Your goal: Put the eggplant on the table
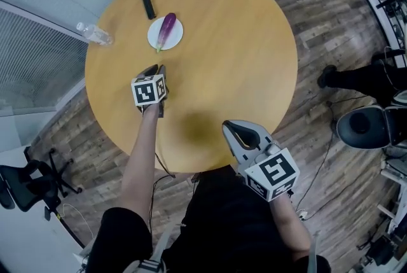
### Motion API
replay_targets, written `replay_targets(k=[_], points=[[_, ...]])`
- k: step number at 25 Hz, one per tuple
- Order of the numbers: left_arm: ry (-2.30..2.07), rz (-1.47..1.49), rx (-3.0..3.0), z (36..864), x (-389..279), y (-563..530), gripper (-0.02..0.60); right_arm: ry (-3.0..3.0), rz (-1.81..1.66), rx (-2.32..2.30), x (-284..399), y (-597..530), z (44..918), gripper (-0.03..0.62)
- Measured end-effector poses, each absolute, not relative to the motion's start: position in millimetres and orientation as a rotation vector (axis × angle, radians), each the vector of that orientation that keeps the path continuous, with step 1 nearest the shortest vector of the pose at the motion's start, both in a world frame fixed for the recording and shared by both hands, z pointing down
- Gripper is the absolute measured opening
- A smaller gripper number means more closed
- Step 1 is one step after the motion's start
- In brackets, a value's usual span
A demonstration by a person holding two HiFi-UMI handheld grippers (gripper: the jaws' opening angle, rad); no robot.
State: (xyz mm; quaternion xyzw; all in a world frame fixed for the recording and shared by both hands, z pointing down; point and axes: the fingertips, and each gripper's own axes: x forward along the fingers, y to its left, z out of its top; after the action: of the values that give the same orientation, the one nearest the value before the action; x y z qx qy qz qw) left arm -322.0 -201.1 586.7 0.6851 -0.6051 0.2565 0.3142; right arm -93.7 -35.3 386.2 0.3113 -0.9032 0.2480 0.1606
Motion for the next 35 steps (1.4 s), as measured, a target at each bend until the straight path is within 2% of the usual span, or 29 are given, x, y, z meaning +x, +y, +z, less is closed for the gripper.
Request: replay_targets(k=[2, 10, 22, 29, 35], points=[[-1.588, 0.666, 1.808, 584, -311, -189, 0.054, -2.578, 0.711, 0.886, -90, -32, 388, 0.018], [-1.540, 0.604, 1.807, 573, -280, -134, 0.012, -2.565, 0.748, 0.864, -96, -20, 397, 0.018], [-1.367, 0.495, 1.940, 521, -209, -48, 0.011, -2.551, 0.750, 0.810, -95, -2, 410, 0.018], [-1.228, 0.562, 2.074, 485, -117, 1, 0.011, -2.548, 0.728, 0.826, -46, 4, 404, 0.018], [-1.216, 0.538, 2.120, 454, -35, 22, 0.011, -2.490, 0.832, 0.937, 37, 11, 404, 0.018]])
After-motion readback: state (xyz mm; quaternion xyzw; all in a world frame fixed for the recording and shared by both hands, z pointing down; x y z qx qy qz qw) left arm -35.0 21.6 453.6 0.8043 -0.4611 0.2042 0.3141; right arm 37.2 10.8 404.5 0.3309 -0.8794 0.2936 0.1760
